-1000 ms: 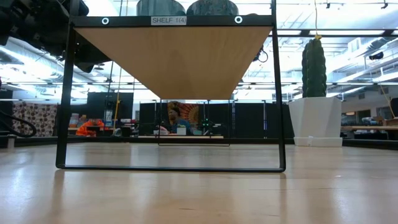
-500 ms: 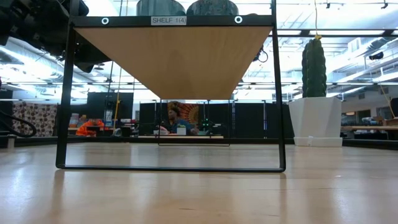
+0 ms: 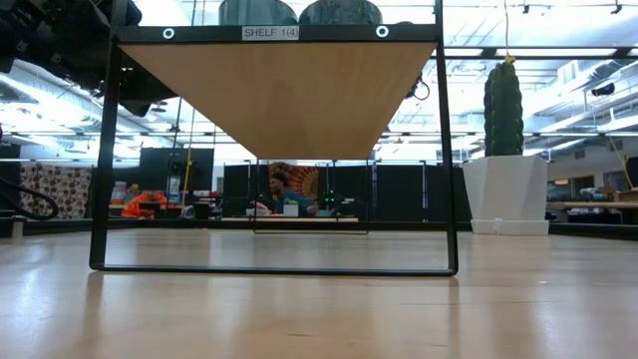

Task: Place coffee mugs
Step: Put the green mug on the shelf

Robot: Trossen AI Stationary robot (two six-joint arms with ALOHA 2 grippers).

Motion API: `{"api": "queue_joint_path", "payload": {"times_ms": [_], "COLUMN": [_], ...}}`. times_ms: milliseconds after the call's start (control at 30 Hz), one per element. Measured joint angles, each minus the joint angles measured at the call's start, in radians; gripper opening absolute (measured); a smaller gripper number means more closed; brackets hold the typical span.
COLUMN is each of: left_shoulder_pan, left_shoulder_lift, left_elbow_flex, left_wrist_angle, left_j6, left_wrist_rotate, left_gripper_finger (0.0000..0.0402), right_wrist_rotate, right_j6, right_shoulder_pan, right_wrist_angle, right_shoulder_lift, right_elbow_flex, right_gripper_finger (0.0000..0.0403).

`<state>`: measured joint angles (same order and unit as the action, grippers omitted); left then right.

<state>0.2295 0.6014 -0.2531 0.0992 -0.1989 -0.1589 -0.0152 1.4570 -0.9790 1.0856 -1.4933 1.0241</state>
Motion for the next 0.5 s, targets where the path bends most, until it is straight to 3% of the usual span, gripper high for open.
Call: {"api": "queue_joint_path", "payload": {"times_ms": [233,500], "left_shoulder_pan": [0.000,0.000], "left_shoulder_lift": [0.000,0.000], "left_elbow_flex": [0.000,0.000], "left_wrist_angle": [0.000,0.000], "left_j6": [0.001,0.001], "left_wrist_rotate": [0.000,0.000], "left_gripper_finger": [0.0265,0.0265], "right_wrist_rotate": [-0.009,-0.017], "right_j6": [0.025,0.015], "right_shoulder_pan": [-0.004,-0.004], "right_wrist_angle": [-0.119,-0.136], "right_shoulder_lift": [-0.001,-0.001], "right_elbow_flex": [-0.091,-0.136], "right_gripper_finger": [0.0162,0.0125]}}
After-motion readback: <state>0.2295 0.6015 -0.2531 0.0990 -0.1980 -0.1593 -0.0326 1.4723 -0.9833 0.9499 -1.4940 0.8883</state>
